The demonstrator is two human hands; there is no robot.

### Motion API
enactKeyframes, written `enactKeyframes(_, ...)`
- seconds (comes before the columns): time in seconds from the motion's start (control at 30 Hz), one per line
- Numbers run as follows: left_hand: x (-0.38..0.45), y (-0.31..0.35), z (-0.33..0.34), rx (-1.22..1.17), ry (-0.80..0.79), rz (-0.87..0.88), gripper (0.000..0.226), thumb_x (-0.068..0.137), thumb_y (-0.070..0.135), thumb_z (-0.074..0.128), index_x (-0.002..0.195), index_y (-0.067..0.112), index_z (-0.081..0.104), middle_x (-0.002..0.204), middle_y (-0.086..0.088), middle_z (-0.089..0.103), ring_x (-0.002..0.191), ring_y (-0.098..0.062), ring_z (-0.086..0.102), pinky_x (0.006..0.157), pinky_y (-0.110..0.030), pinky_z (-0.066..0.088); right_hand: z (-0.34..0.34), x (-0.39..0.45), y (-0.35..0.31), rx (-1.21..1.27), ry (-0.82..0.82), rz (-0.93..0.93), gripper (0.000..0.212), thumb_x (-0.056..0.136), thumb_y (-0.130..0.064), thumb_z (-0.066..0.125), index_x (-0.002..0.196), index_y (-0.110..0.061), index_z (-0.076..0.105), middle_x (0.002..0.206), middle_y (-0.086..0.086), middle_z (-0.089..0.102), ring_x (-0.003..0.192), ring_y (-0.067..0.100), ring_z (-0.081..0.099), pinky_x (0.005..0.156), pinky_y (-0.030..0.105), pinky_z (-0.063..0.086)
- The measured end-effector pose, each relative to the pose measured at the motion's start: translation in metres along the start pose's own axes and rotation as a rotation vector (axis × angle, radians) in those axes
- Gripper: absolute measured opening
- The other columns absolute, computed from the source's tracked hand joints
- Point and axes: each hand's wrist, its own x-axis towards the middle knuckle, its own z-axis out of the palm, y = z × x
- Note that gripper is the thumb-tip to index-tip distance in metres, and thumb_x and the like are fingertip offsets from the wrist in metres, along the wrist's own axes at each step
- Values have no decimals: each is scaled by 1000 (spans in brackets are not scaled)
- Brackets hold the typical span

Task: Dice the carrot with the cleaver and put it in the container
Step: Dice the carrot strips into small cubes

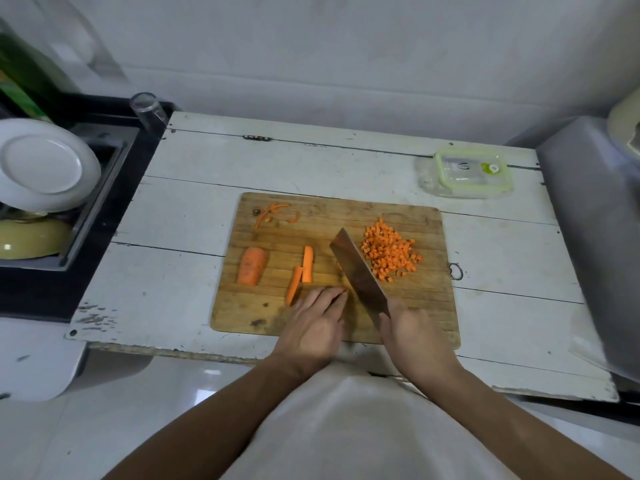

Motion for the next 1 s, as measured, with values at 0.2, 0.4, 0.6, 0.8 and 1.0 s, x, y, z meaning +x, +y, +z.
enactKeyframes(0.2, -1, -3, -2, -123, -9, -32, 54, 99, 31, 46, 148, 8, 51, 150, -2, 51, 137, -18, 41, 115, -36, 37, -10, -21, 5, -72, -90, 28, 17, 104, -30, 40, 113, -18, 49, 99, 9, 68, 86, 29, 65, 66, 38, 50)
enactKeyframes(0.4, -10, -1, -2, -132, 62, -38, 46, 95, 30, 44, 132, 12, 65, 128, 1, 60, 116, -14, 52, 99, -31, 46, -10, -30, 6, -118, -162, 60, 18, 105, -30, 37, 118, -19, 44, 103, 8, 67, 88, 27, 65, 71, 38, 54)
enactKeyframes(0.6, -6, 2, 2, -10, 3, 0, 47, 95, 28, 53, 138, 11, 60, 134, 0, 56, 128, -19, 48, 107, -34, 46, -2, -29, 6, -158, -222, 60, 16, 100, -20, 46, 117, -19, 45, 100, 9, 67, 86, 28, 66, 69, 37, 52)
enactKeyframes(0.8, -7, 4, 1, -14, -29, -26, 51, 91, 25, 44, 135, 8, 63, 135, -3, 59, 126, -21, 52, 102, -37, 51, 8, -11, -4, -237, -147, -36, 16, 96, -11, 50, 110, -16, 47, 90, 7, 69, 76, 30, 68, 63, 39, 55)
enactKeyframes(1.0, -16, 1, -2, -120, -30, -48, 45, 98, 24, 46, 138, 6, 58, 141, -3, 52, 129, -18, 48, 105, -36, 49, -2, -18, 6, -66, -110, 4, 17, 104, -28, 39, 114, -17, 49, 95, 11, 70, 84, 32, 66, 69, 43, 54)
